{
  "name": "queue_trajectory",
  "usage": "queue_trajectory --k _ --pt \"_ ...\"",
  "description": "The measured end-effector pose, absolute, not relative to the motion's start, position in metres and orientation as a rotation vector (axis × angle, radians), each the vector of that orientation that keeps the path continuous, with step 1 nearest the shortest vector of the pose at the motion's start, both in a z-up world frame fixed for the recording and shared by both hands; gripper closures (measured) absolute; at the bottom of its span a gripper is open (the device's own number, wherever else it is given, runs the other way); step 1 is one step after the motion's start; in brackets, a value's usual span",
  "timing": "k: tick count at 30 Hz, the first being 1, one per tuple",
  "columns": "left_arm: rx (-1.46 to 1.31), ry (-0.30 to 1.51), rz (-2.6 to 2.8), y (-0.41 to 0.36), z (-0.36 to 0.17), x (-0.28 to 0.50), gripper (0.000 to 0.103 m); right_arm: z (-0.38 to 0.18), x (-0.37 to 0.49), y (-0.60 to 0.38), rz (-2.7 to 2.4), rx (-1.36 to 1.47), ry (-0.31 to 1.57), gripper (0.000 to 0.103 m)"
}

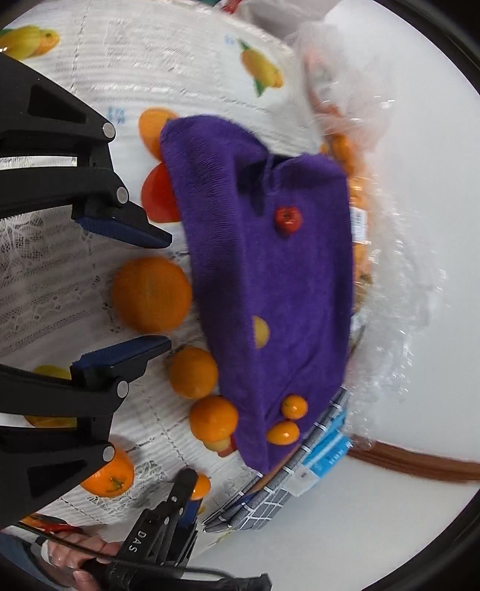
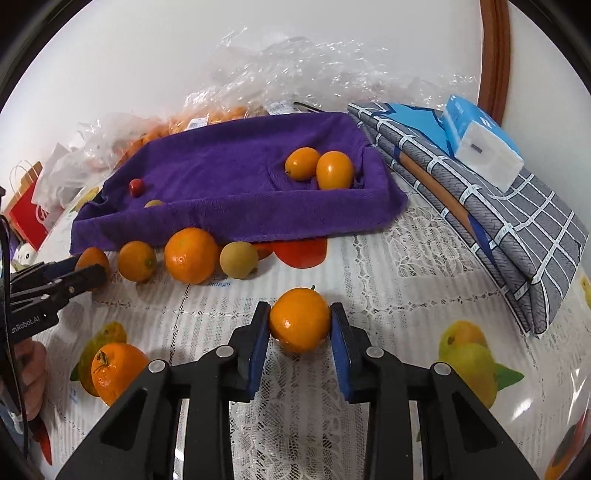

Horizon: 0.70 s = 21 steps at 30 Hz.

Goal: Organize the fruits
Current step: 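Grasp an orange with the right gripper while the left grasps a large orange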

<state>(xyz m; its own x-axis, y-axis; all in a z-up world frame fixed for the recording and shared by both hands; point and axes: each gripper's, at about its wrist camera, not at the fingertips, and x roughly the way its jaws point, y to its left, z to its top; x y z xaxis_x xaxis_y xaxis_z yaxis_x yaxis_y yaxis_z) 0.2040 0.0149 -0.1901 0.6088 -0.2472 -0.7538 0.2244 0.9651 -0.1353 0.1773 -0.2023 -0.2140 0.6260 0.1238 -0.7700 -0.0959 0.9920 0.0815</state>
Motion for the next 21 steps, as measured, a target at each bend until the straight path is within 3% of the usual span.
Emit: queue_trajectory --k 4,21 --pt "-0.064 0.867 -0.285 0.021 -0.190 0.203 0.063 -0.213 0.176 -0.207 0.126 0.063 0.869 0.071" --pt "-0.137 0.718 -0.311 0.026 -0.172 0.185 0.064 -0.204 0.166 -0.214 0.117 0.088 0.802 0.071"
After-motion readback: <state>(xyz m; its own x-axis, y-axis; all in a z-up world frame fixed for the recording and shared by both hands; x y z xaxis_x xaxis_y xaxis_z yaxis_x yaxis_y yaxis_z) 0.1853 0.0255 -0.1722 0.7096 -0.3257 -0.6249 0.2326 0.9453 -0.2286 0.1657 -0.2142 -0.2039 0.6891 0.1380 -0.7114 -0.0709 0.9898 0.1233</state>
